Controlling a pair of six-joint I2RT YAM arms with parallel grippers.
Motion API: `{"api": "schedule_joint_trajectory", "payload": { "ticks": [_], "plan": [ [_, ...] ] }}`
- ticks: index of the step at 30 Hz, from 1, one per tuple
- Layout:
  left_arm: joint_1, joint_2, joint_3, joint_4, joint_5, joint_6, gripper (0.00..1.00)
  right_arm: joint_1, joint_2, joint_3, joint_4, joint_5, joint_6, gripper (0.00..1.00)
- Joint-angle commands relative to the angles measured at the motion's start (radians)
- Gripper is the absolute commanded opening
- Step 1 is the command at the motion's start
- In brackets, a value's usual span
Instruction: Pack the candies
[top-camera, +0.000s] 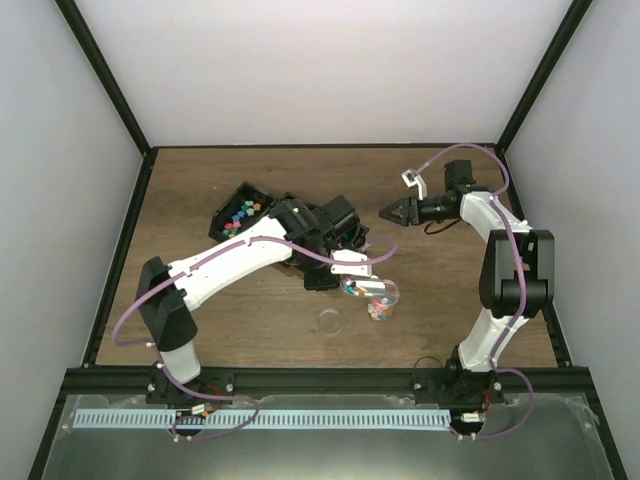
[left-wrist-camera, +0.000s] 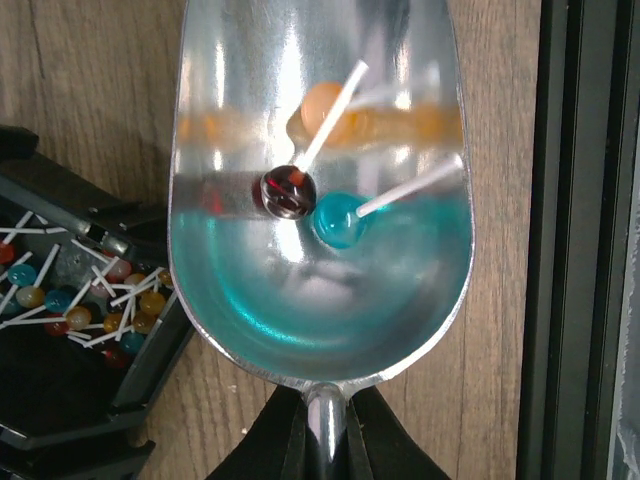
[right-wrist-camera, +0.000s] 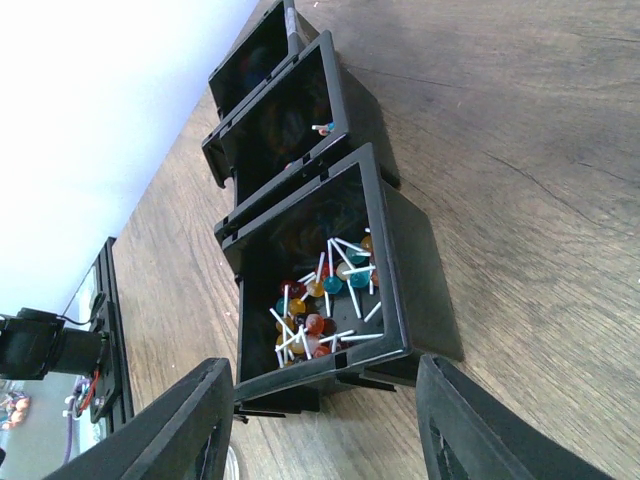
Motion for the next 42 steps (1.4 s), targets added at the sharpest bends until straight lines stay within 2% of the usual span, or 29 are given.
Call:
{"api": "schedule_joint_trajectory", "payload": {
  "ticks": [1,9,28,32,35,38,42],
  "plan": [
    [-0.004,0.040,0.064,-0.085,-0.018,-0.034,0.04,-0.018,-0.042,-0.011,0.007,-0.026,-0.024,0.52],
    [-0.004,0.081,0.121,-0.158,-0.054,-0.048,0.04,-0.023,-0.046,-0.022,0.017,-0.034,-0.021,0.53],
    [0.008,0.050,0.120,-0.152,-0.096,-0.060,0.04,-0.028,-0.039,-0.017,0.027,-0.039,-0.017,0.53],
    [0.121,-0.073,0.032,-0.019,-0.018,-0.086,0.04,-0.029,-0.044,-0.014,0.035,-0.043,-0.014,0.55],
    [0.222,-0.178,-0.108,0.110,0.004,-0.116,0.04,-0.029,-0.044,-0.005,0.034,-0.048,-0.009,0.58],
    [0.383,-0.253,-0.233,0.206,0.036,-0.184,0.04,-0.031,-0.047,0.016,0.019,-0.044,-0.018,0.61],
    [0.663,-0.283,-0.328,0.357,0.023,-0.318,0.04,-0.035,-0.052,0.034,0.002,-0.033,-0.026,0.67]
  ]
}}
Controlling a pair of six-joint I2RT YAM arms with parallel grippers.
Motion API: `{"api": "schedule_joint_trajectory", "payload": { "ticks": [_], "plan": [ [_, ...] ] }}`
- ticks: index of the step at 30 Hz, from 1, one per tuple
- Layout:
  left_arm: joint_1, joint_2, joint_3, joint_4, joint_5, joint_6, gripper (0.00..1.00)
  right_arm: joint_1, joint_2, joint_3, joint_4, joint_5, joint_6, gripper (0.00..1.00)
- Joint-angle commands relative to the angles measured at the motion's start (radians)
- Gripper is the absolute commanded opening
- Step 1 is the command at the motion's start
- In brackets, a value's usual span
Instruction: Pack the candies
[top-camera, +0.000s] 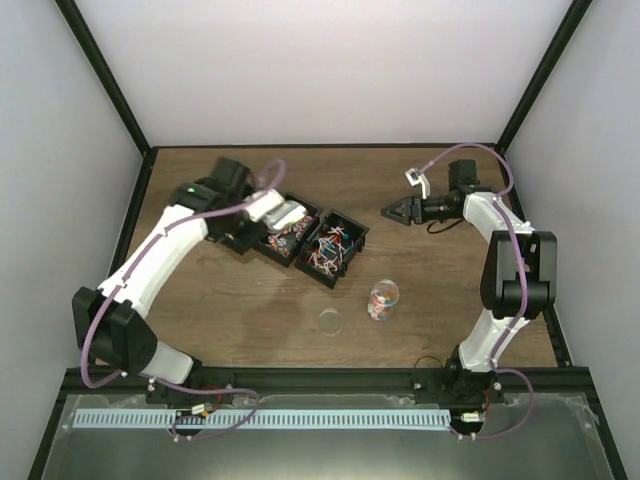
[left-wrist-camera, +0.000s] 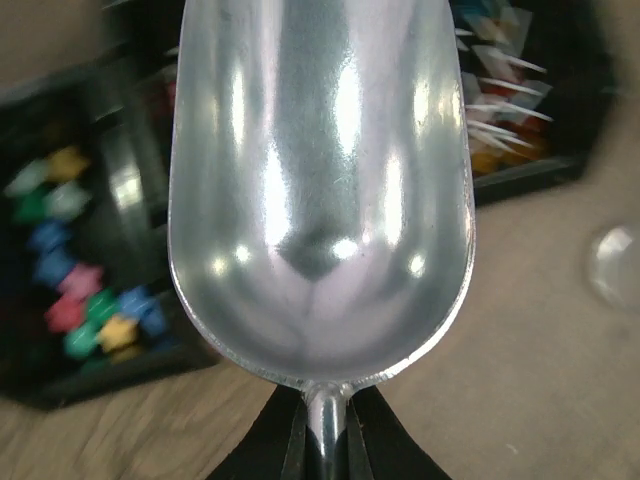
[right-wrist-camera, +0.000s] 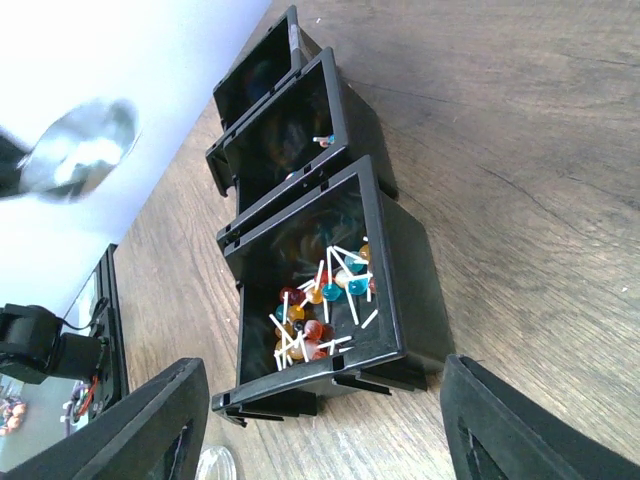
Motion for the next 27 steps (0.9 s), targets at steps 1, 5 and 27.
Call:
{"api": "schedule_joint_trajectory", "payload": {
  "ticks": [1,5,27],
  "plan": [
    [0.268,0.001,-0.077,0.218,0.019,-0.170,0.04,-0.016,-0.041,0.054,-0.017,-0.013,-0.021,0.68],
    [0.500,0.056,-0.107,0.296,0.025,-0.235,0.04,-0.016,-0.045,0.058,-0.024,-0.001,-0.017,0.75],
    [0.792,0.402,-0.225,0.501,0.002,-0.108,0.36,-0.017,-0.020,0.178,-0.102,0.109,-0.115,0.86]
  ]
}}
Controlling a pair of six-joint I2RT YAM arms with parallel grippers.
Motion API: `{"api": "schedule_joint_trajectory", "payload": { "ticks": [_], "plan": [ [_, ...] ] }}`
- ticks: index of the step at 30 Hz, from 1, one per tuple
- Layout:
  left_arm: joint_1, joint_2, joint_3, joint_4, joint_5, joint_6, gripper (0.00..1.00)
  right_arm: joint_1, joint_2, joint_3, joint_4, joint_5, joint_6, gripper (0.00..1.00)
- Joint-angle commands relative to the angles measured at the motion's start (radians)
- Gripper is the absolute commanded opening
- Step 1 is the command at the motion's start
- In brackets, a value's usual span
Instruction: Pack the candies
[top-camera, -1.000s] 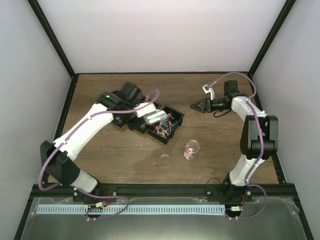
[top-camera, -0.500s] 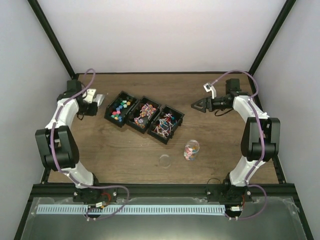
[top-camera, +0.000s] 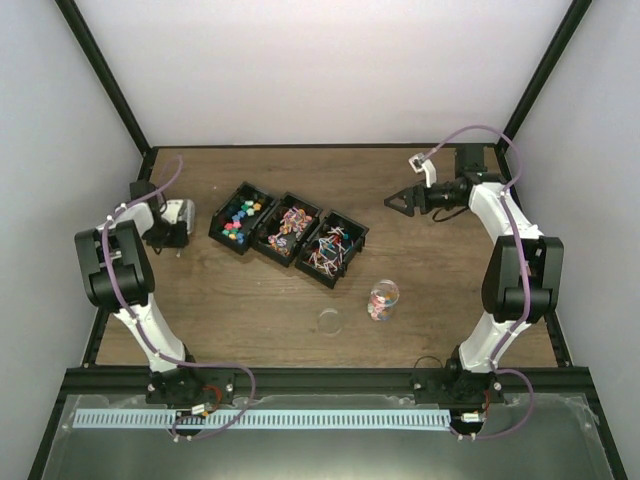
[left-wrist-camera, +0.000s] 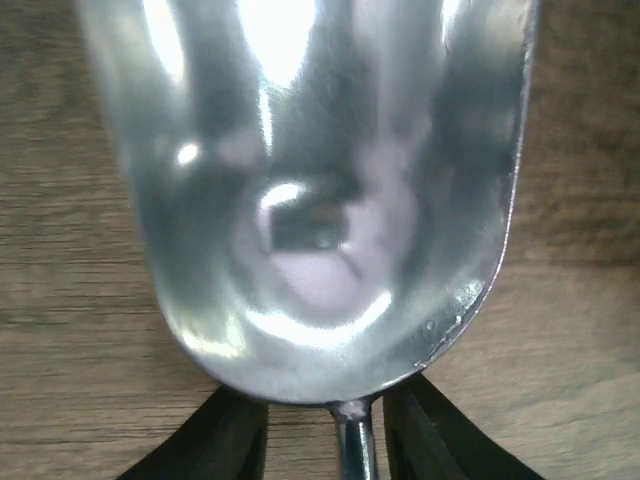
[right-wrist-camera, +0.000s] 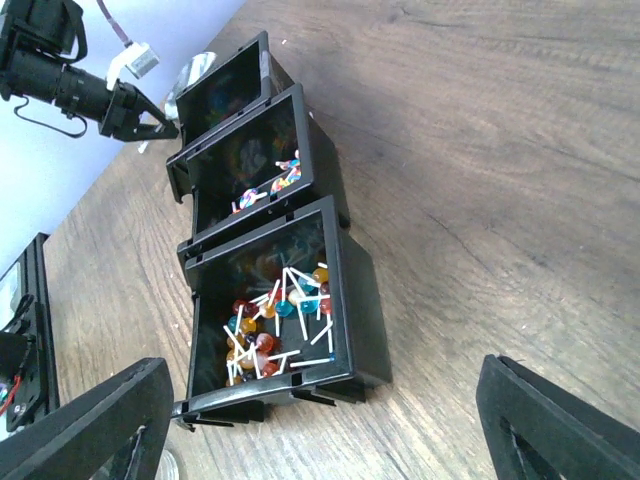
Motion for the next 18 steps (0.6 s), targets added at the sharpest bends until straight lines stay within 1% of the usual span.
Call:
{"api": "schedule_joint_trajectory", "payload": {
  "ticks": [1,4,6,7,9,10,11,12,13,15,18],
  "plan": [
    [-0.001,-0.010,-0.055,0.048,0.018,0.065,0.41,-0.008,0.012,0.069,-0.013,0.002,-0.018,0.86],
    [0.002,-0.026,-0.086,0.044,0.014,0.098,0.51,-0.008,0.020,0.080,-0.014,-0.002,-0.018,0.86],
    [0.007,-0.041,-0.093,0.036,0.019,0.108,0.56,-0.008,0.023,0.089,-0.014,-0.009,-0.017,0.86],
    [0.011,-0.051,-0.091,0.029,0.026,0.109,0.62,-0.008,0.023,0.091,-0.013,-0.012,-0.017,0.86],
    [0.022,-0.076,-0.075,0.009,0.047,0.104,0.69,-0.008,0.021,0.093,-0.009,-0.020,-0.018,0.87],
    [0.026,-0.095,-0.065,-0.004,0.061,0.104,0.76,-0.008,0.020,0.092,-0.007,-0.025,-0.017,0.87],
    [0.028,-0.115,-0.055,-0.017,0.076,0.108,0.80,-0.008,0.018,0.089,-0.004,-0.027,-0.019,0.87],
    [0.028,-0.138,-0.045,-0.031,0.090,0.116,0.89,-0.008,0.016,0.088,-0.002,-0.029,-0.019,0.87],
    [0.028,-0.161,-0.033,-0.048,0.105,0.124,0.92,-0.008,0.016,0.089,-0.003,-0.035,-0.024,0.87],
    [0.027,-0.202,-0.012,-0.082,0.137,0.143,0.96,-0.008,0.011,0.091,-0.015,-0.049,-0.039,0.88],
    [0.020,-0.260,0.024,-0.144,0.181,0.162,0.98,-0.004,-0.011,0.093,-0.049,-0.072,-0.099,0.90]
  ]
}}
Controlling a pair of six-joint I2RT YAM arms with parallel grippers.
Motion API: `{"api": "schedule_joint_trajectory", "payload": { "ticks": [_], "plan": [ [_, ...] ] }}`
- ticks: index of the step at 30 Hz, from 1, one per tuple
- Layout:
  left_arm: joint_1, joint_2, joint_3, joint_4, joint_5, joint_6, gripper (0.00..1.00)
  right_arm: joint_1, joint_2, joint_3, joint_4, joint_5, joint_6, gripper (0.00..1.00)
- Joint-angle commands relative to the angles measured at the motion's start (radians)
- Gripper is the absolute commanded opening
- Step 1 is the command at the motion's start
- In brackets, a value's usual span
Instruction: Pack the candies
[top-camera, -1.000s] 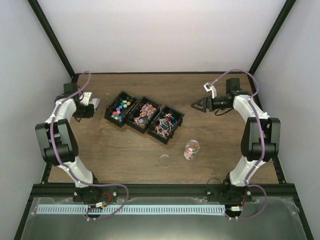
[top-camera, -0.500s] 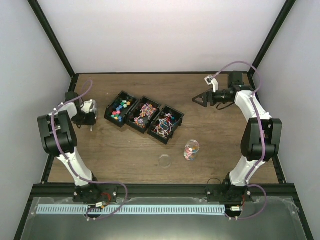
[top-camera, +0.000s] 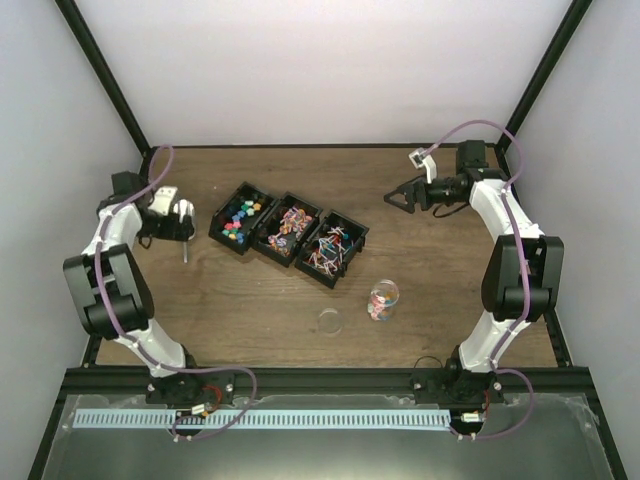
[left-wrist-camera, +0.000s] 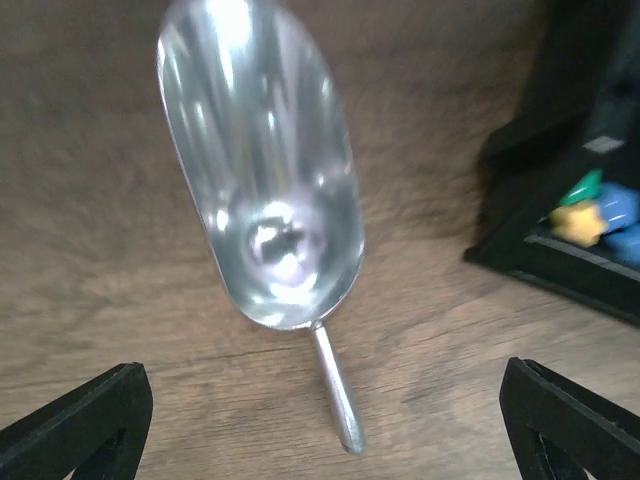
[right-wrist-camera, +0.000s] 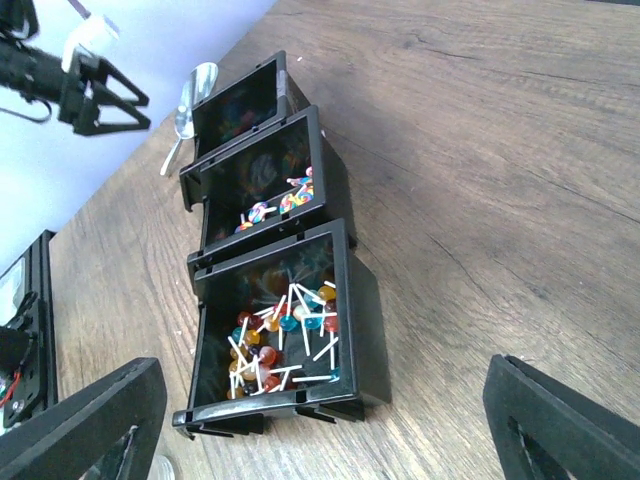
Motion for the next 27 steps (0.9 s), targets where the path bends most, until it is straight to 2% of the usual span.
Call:
{"api": "schedule_joint_trajectory", "payload": {
  "ticks": [1,5,10,13,16,20,23,27],
  "plan": [
    [-0.012,-0.105,0.064,-0.087,0.101,0.046,0.98,0.004,-0.031,0.042,-0.062,-0.044,-0.106,0.90],
    [-0.043,-0.197,0.063,-0.082,0.130,0.004,0.98,0.099,-0.110,0.024,-0.163,0.028,-0.263,0.88],
    [-0.092,-0.282,0.039,-0.039,0.134,-0.081,0.98,0.346,-0.270,-0.096,-0.154,0.183,-0.401,0.86],
    [-0.110,-0.299,0.043,-0.034,0.121,-0.110,0.99,0.485,-0.311,-0.145,-0.150,0.277,-0.466,0.84],
    [-0.112,-0.306,0.061,-0.038,0.117,-0.141,0.99,0.597,-0.295,-0.177,-0.170,0.335,-0.506,0.81],
    [-0.114,-0.342,0.075,0.002,0.041,-0.181,1.00,0.726,-0.246,-0.229,-0.144,0.413,-0.505,0.76],
    [-0.114,-0.349,0.109,-0.009,0.006,-0.181,1.00,0.789,-0.203,-0.265,-0.101,0.453,-0.481,0.72],
    [-0.115,-0.349,0.111,0.029,0.008,-0.260,1.00,0.845,-0.110,-0.275,-0.053,0.543,-0.466,0.68]
  ]
}}
